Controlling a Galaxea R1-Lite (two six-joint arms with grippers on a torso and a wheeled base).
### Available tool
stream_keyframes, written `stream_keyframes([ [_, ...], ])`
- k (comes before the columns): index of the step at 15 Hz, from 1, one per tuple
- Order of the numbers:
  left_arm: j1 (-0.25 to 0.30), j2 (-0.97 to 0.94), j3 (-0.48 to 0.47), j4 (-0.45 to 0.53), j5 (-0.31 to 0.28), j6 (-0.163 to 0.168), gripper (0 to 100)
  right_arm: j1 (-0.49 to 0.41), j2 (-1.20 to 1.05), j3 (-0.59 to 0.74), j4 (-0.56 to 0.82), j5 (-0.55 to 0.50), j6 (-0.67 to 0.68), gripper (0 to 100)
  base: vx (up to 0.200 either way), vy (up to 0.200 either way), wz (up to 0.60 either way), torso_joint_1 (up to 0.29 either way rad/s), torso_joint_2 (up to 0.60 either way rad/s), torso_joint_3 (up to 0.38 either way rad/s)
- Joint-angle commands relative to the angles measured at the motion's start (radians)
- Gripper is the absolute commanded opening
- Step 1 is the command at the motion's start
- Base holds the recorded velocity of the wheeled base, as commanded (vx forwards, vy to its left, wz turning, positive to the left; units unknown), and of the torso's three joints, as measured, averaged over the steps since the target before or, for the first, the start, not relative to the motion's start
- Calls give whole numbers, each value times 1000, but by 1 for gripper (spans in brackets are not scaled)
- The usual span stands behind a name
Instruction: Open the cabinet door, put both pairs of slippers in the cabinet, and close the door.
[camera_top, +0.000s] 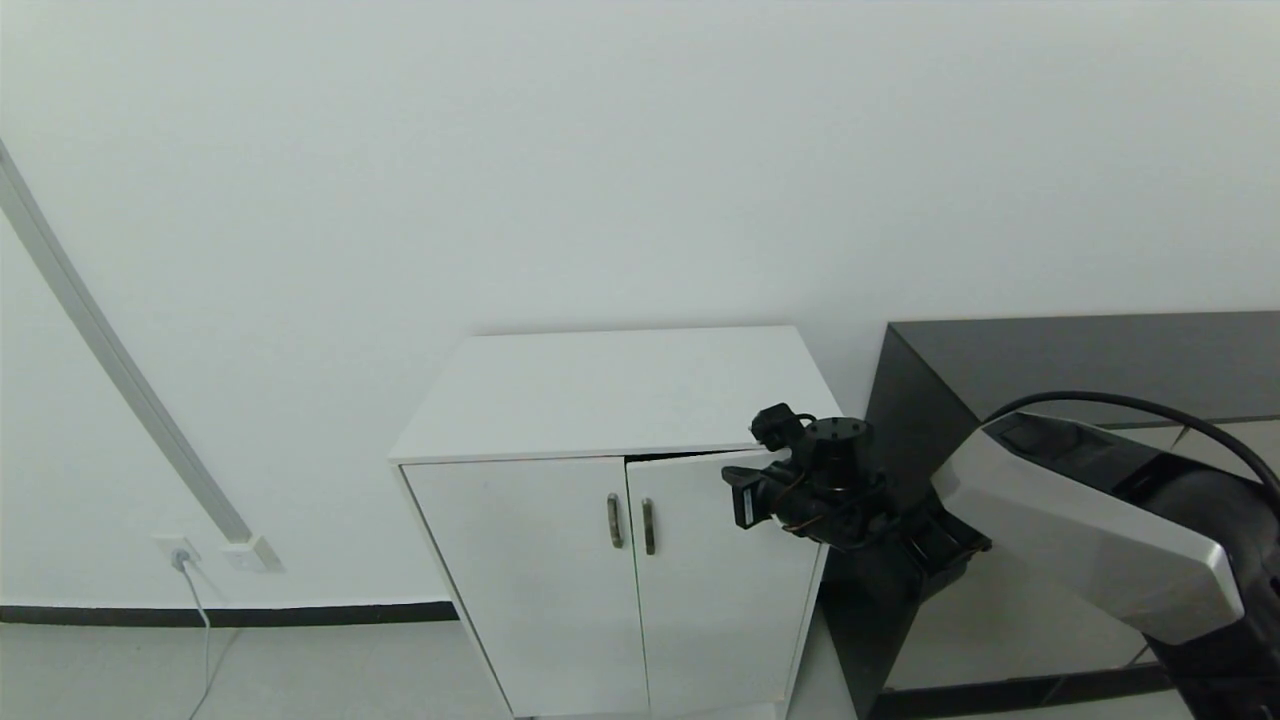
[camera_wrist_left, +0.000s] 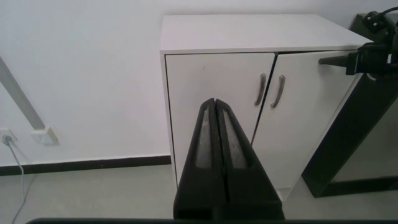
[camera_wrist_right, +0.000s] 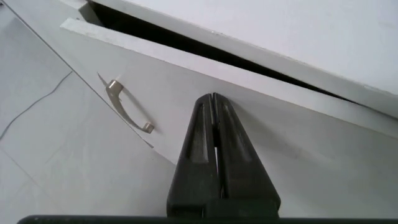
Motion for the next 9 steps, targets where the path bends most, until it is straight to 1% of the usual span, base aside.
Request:
stream_keyframes([
  [1,0,1,0,0,0,0,0,0,3,-9,1,0,0,0,0,0,0,0,0,0],
  [9,0,1,0,0,0,0,0,-18,19,-29,1,-10,0,0,0,0,0,0,0,0],
])
